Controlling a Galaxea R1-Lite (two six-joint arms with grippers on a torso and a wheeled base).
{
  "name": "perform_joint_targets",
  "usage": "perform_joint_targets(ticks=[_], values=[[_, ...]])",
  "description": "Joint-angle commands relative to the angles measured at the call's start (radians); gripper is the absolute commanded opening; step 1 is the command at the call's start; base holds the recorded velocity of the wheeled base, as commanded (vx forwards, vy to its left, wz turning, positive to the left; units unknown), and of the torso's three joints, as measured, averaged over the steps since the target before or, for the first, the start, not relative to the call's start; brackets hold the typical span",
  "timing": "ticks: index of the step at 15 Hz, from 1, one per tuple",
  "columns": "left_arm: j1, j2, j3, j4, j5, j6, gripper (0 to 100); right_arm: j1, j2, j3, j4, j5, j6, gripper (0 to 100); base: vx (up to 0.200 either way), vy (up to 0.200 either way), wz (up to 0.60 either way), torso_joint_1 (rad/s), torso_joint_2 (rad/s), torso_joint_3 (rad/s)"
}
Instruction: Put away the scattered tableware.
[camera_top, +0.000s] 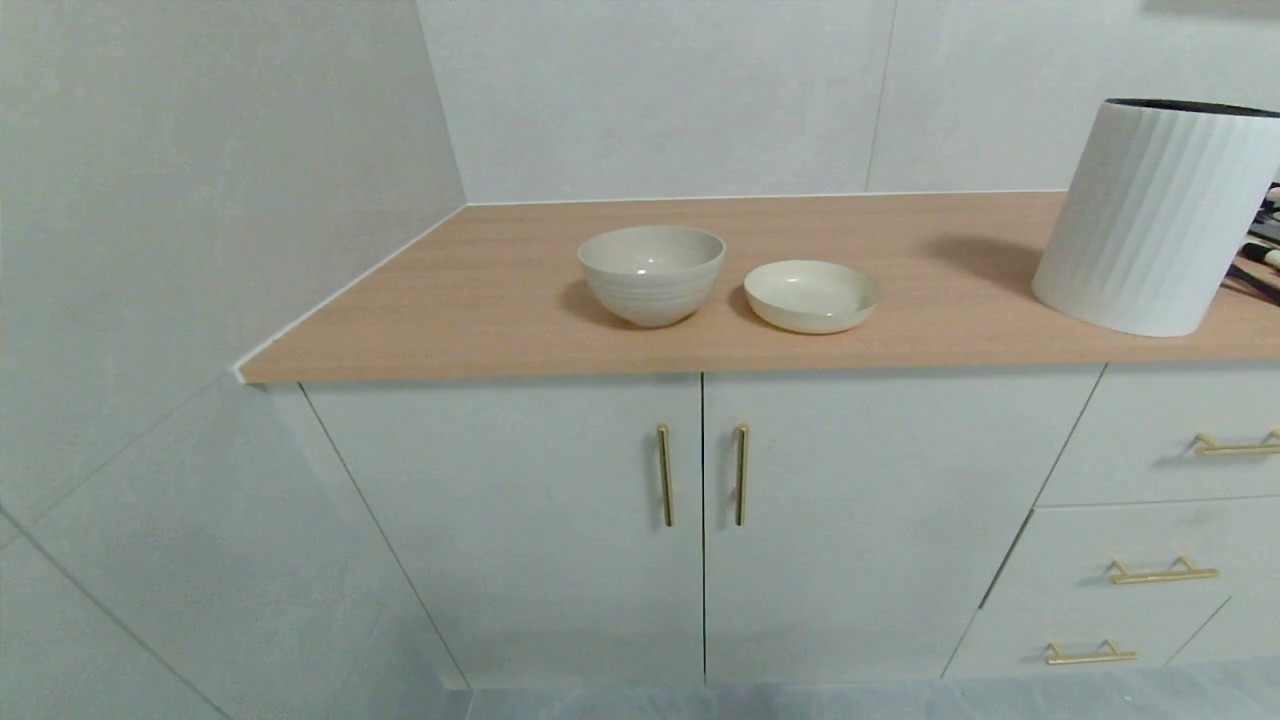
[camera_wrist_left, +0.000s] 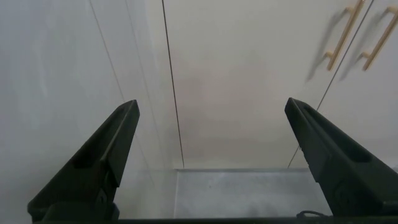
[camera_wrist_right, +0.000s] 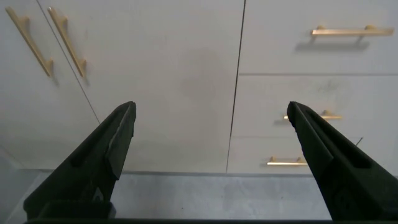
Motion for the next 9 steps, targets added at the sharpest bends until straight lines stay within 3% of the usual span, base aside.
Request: perform_joint_targets(ticks=[1,6,9], values=[[0.0,0.002,0.0,0.0,0.0,-0.001,100,0.0,0.001,0.0,0.0,0.0,0.0,100,0.0,0.0,0.0,-0.154,0.45,0.286],[0.0,0.002,0.0,0.0,0.0,0.0,100,0.0,0.001,0.0,0.0,0.0,0.0,100,0.0,0.0,0.0,-0.121,0.44,0.327],[0.0,0.002,0.0,0.0,0.0,0.0,100,0.0,0.001,0.0,0.0,0.0,0.0,100,0.0,0.0,0.0,-0.031,0.17,0.12]])
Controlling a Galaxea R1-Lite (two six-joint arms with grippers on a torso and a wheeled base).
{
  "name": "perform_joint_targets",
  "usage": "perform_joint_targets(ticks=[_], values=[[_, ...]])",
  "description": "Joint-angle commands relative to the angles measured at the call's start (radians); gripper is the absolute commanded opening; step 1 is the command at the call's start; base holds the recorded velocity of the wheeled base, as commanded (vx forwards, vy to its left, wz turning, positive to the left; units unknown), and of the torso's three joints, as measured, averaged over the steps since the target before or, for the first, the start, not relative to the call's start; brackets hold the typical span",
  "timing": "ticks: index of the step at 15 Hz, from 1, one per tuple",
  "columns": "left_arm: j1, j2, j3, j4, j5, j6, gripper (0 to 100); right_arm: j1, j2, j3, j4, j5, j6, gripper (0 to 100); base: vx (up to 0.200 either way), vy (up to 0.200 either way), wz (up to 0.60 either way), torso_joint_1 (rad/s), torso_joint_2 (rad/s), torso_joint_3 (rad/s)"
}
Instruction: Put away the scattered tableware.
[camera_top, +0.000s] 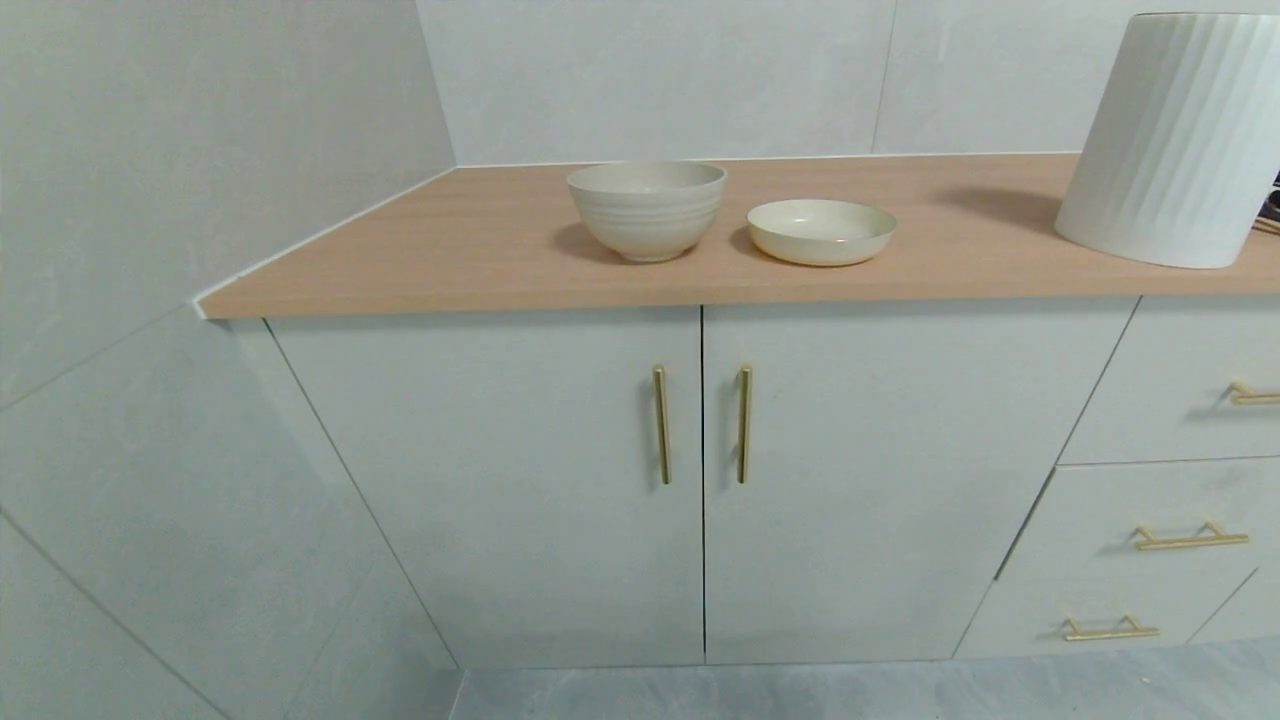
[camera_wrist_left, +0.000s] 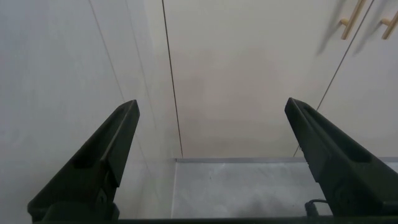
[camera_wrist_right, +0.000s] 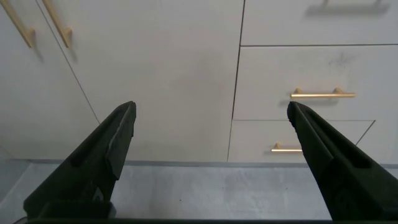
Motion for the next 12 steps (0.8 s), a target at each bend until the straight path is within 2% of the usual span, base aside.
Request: perform_joint_targets(ticks=[1,12], values=[[0.0,0.002,0.0,0.0,0.0,0.0,100,0.0,0.001,0.0,0.0,0.001,0.0,100,0.0,0.0,0.0,-0.012,0.06,0.041],[0.0,0.002,0.0,0.0,0.0,0.0,100,0.0,0.003,-0.002,0.002,0.005,-0.021,100,0.0,0.0,0.0,0.0,0.0,0.0]])
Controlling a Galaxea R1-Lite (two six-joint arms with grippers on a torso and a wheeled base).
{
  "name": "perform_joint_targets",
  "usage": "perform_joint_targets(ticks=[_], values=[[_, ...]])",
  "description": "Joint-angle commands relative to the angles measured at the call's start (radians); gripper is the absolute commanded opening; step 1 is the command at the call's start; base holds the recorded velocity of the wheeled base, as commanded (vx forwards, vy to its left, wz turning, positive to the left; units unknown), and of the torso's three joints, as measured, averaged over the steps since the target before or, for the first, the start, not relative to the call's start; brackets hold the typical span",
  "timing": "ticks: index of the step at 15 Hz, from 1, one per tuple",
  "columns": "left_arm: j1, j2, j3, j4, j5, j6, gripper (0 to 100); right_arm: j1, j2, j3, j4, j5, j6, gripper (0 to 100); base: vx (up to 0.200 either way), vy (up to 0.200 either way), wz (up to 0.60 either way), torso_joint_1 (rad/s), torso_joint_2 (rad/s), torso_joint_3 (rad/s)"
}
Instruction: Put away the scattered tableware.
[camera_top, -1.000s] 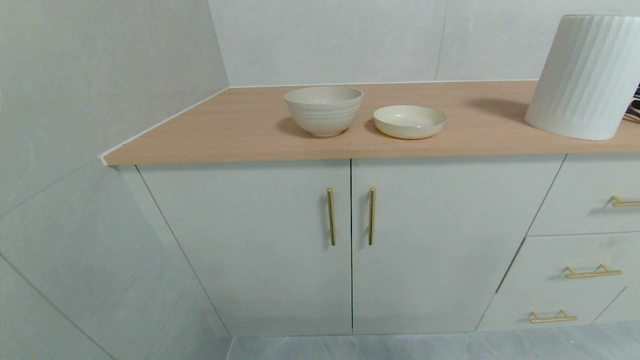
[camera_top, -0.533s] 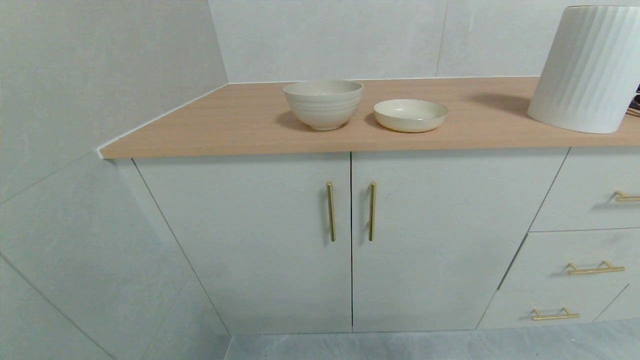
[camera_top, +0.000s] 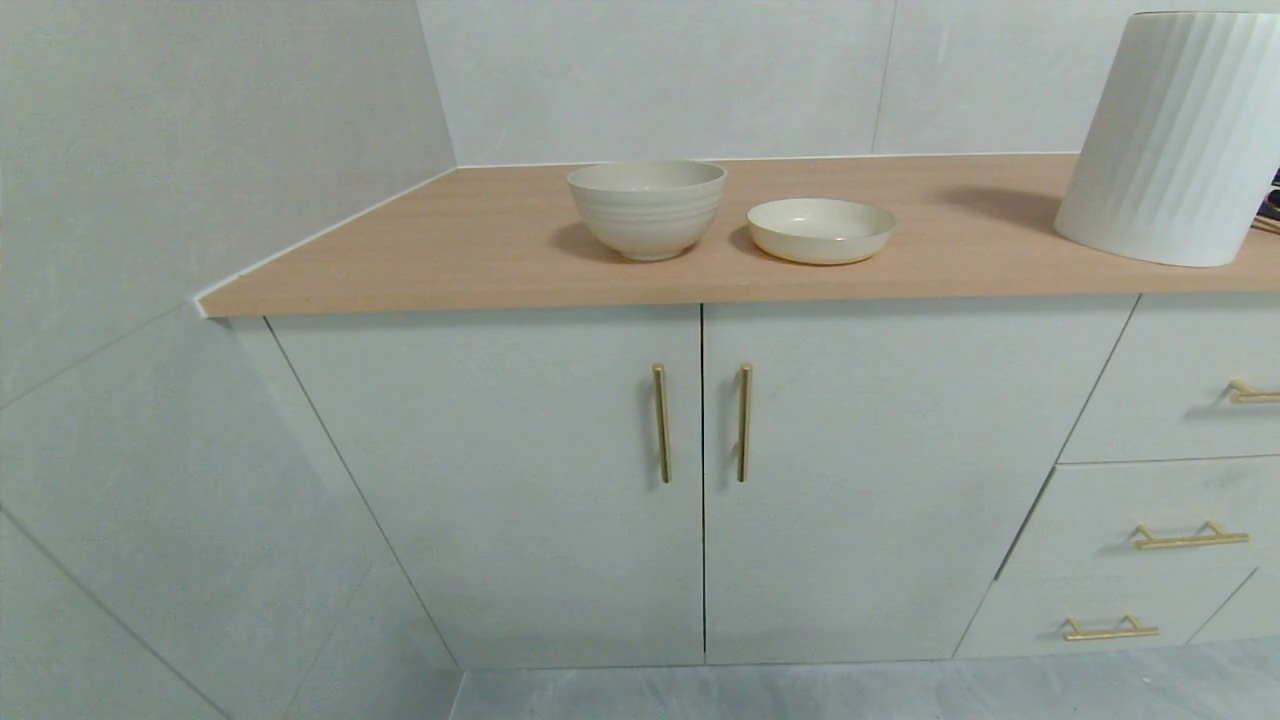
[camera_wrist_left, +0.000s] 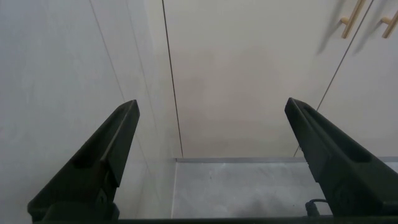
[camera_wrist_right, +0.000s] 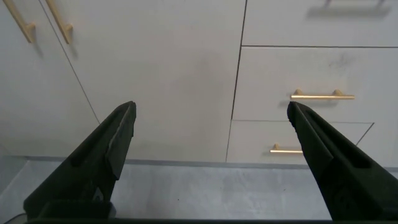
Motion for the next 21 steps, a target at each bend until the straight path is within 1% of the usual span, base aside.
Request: perform_joint_targets(ticks=[1,2,3,4,5,7,8,10,11,12,13,14,16,17,18,19,21], values=[[0.0,0.002,0.0,0.0,0.0,0.0,100,0.0,0.002,-0.013,-0.001,0.009,0.002,100,0.0,0.0,0.0,0.0,0.0,0.0],[0.0,0.002,0.0,0.0,0.0,0.0,100,0.005,0.012,-0.105,-0.005,0.046,0.018,100,0.0,0.0,0.0,0.0,0.0,0.0],[0.0,0.002,0.0,0.0,0.0,0.001,100,0.011,0.046,-0.207,0.021,0.109,0.059,100,0.0,0.0,0.0,0.0,0.0,0.0],[0.0,0.002,0.0,0.0,0.0,0.001,100,0.006,0.12,-0.249,0.053,0.187,0.067,100,0.0,0.0,0.0,0.0,0.0,0.0],[0.0,0.002,0.0,0.0,0.0,0.001,100,0.01,0.204,-0.267,0.056,0.245,0.067,100,0.0,0.0,0.0,0.0,0.0,0.0],[0.0,0.002,0.0,0.0,0.0,0.001,100,0.014,0.394,-0.318,0.056,0.294,0.067,100,0.0,0.0,0.0,0.0,0.0,0.0],[0.0,0.0,0.0,0.0,0.0,0.0,100,0.049,0.502,-0.362,0.054,0.327,0.067,100,0.0,0.0,0.0,0.0,0.0,0.0],[0.0,0.002,0.0,0.0,0.0,0.0,100,0.16,0.649,-0.43,0.054,0.324,0.068,100,0.0,0.0,0.0,0.0,0.0,0.0],[0.0,0.002,0.0,0.0,0.0,-0.002,100,0.27,0.785,-0.49,0.054,0.255,0.068,100,0.0,0.0,0.0,0.0,0.0,0.0],[0.0,0.002,0.0,0.0,0.0,0.0,100,0.356,0.899,-0.525,0.051,0.198,0.067,100,0.0,0.0,0.0,0.0,0.0,0.0],[0.0,0.0,0.0,0.0,0.0,0.0,100,0.396,0.963,-0.548,0.044,0.178,0.067,100,0.0,0.0,0.0,0.0,0.0,0.0],[0.0,0.002,0.0,0.0,0.0,0.0,100,0.427,1.115,-0.583,-0.027,0.175,0.068,100,0.0,0.0,0.0,0.0,0.0,0.0],[0.0,0.002,0.0,0.0,0.0,0.001,100,0.499,1.315,-0.629,-0.229,0.178,0.085,100,0.0,0.0,0.0,0.0,0.0,0.0],[0.0,0.002,0.0,0.0,0.0,0.001,100,0.516,1.408,-0.66,-0.315,0.176,0.098,100,0.0,0.0,0.0,0.0,0.0,0.0],[0.0,0.002,0.0,0.0,0.0,0.001,100,0.537,1.466,-0.691,-0.355,0.178,0.105,100,0.0,0.0,0.0,0.0,0.0,0.0],[0.0,0.0,0.0,0.0,0.0,0.003,100,0.557,1.534,-0.735,-0.367,0.178,0.133,100,0.0,0.0,0.0,0.0,0.0,0.0],[0.0,0.002,0.0,0.0,0.0,0.004,100,0.589,1.585,-0.796,-0.369,0.179,0.174,100,0.0,0.0,0.0,0.0,0.0,0.0]])
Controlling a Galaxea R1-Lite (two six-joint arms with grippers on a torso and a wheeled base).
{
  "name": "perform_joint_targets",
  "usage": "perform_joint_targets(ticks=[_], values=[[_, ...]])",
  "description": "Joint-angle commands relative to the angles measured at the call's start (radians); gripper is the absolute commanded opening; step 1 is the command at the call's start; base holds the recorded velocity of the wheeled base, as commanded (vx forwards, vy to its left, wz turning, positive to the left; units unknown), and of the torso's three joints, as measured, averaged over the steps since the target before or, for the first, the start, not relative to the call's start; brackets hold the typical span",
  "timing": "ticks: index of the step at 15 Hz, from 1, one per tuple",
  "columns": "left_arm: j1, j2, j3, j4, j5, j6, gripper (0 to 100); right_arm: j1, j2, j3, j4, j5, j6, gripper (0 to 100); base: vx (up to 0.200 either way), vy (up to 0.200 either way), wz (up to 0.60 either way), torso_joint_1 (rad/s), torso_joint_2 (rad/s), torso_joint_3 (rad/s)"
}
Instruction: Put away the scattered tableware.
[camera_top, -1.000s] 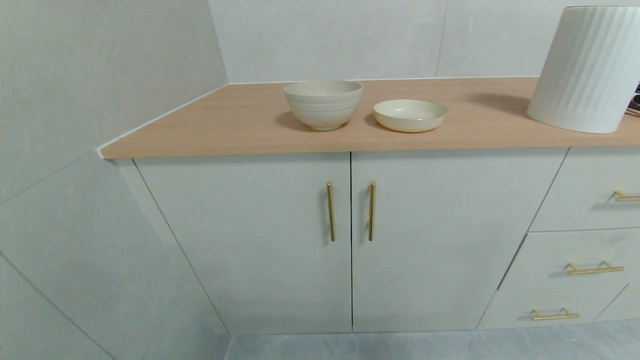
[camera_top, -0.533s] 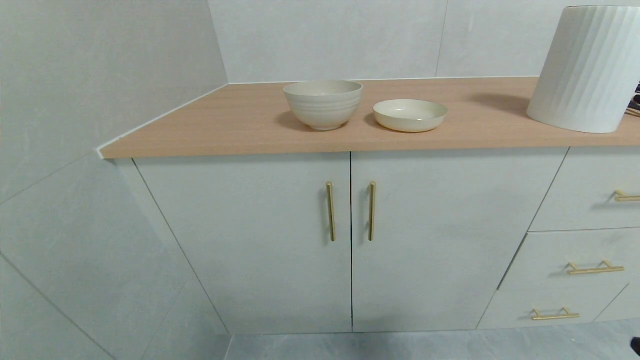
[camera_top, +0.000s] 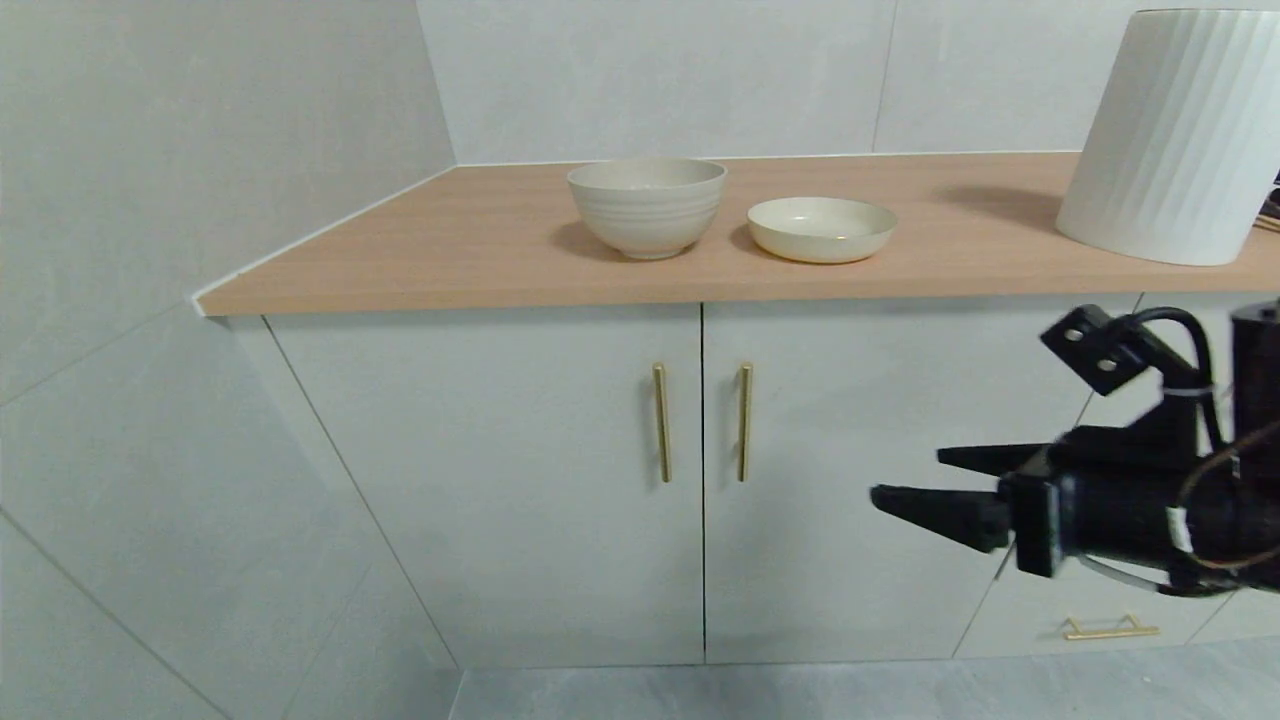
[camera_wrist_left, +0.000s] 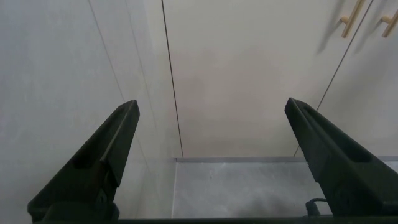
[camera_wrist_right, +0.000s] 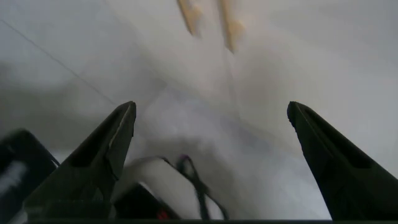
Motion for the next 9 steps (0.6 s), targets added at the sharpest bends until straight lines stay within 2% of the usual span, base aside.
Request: perform_joint_targets(ticks=[1,4,9], values=[[0.0,0.0,0.0,0.0,0.001,0.001,100,0.06,0.207,-0.118,-0.03,0.009,0.052,100,0.0,0.0,0.0,0.0,0.0,0.0],[0.0,0.002,0.0,0.0,0.001,0.001,100,0.06,0.292,-0.226,-0.028,0.063,0.058,100,0.0,0.0,0.0,0.0,0.0,0.0],[0.0,0.002,0.0,0.0,0.001,0.002,100,0.062,0.391,-0.24,-0.082,0.061,0.061,100,0.0,0.0,0.0,0.0,0.0,0.0]])
